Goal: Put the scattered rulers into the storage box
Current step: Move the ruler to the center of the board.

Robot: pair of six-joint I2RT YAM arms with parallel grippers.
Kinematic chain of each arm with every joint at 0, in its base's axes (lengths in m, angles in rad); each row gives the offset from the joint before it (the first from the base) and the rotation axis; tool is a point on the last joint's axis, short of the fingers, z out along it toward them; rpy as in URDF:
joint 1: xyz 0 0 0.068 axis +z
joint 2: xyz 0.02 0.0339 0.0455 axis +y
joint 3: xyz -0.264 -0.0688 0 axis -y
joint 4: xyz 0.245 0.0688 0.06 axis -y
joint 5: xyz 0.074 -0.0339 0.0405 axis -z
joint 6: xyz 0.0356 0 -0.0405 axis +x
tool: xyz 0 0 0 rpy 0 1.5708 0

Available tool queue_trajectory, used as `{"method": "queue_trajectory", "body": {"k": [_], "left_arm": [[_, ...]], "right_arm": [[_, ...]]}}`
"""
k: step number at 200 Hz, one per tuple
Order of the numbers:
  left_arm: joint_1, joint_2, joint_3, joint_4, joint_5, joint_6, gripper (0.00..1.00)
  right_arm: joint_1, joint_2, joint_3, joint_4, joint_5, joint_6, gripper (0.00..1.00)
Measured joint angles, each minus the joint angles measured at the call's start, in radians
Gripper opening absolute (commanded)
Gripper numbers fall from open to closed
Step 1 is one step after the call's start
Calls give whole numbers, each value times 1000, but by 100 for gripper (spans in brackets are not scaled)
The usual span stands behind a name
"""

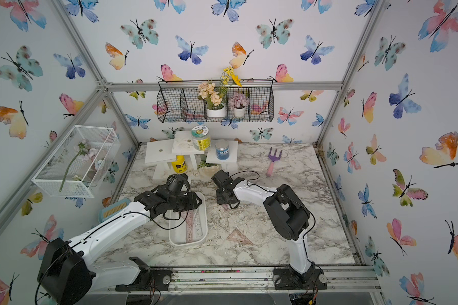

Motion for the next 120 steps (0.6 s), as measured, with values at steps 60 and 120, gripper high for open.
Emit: {"method": "queue_trajectory", "body": {"k": [60, 120], "left_arm": [[55, -43, -14, -8, 1, 18, 37], [65, -56, -30, -13, 2, 22, 37]], "right_arm": [[4, 19, 35, 38, -68, 3, 53], [5, 63, 51, 86, -116, 15, 58]]}}
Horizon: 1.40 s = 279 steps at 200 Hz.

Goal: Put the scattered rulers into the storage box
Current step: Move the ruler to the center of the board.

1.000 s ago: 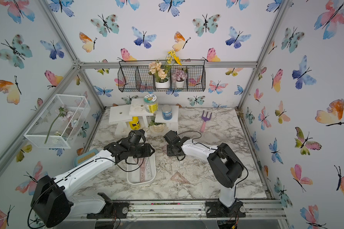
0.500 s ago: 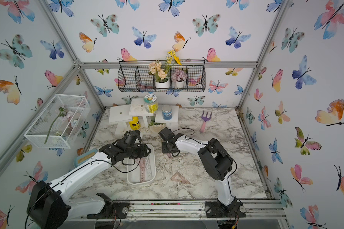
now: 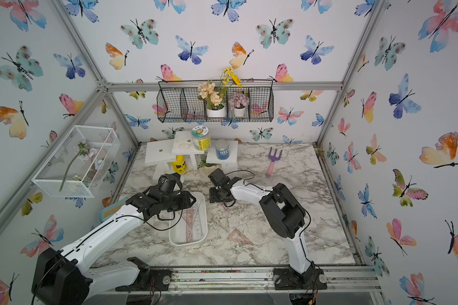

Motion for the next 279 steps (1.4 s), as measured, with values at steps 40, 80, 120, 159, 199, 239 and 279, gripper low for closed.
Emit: {"method": "queue_trajectory", "body": {"k": [40, 80, 120, 159, 199, 239, 279], "left_arm": [[2, 0, 0, 0, 0, 3, 37], [2, 0, 0, 0, 0, 3, 37], [2, 0, 0, 0, 1, 3, 37], [2, 2, 0, 0, 5, 3, 37], [2, 8, 0, 0, 6, 3, 37], [2, 11, 0, 0, 7, 3, 37], [-8, 24, 3, 1, 7, 3, 38]], "right_arm": [[0, 17, 0, 8, -3, 2, 58], [0, 17, -2, 18, -5, 8, 58], [0, 5, -47, 58, -6, 14, 59], [0, -60, -143, 89, 2, 23, 59], [-7, -137, -246, 94, 13, 36, 59], [-39, -218, -354, 106, 27, 50, 60], [-96, -328, -495, 137, 32, 70, 60]]}}
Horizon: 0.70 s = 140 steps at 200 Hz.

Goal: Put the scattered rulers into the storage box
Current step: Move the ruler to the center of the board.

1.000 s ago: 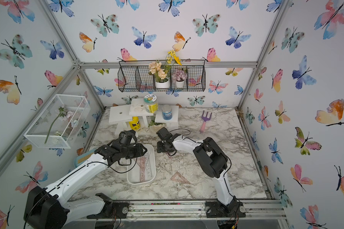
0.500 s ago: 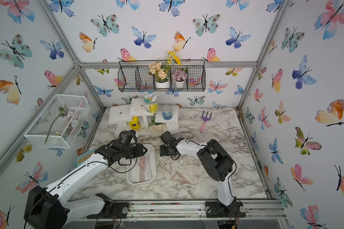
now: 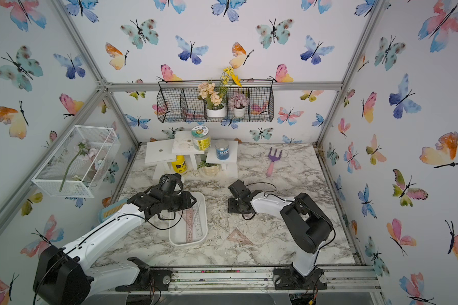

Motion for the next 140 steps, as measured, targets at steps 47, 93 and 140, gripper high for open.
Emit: {"method": "queue_trajectory", "body": {"k": [47, 93, 140], "left_arm": [[-98, 77, 55, 11, -1, -4, 37], [-183, 155, 87, 45, 0, -27, 37], [-235, 203, 87, 105, 1, -72, 37]], "right_arm": [[-52, -105, -117, 7, 8, 28, 60], [-63, -154, -150, -13, 15, 51, 60], [-63, -154, -46, -70, 17, 39, 61]]}}
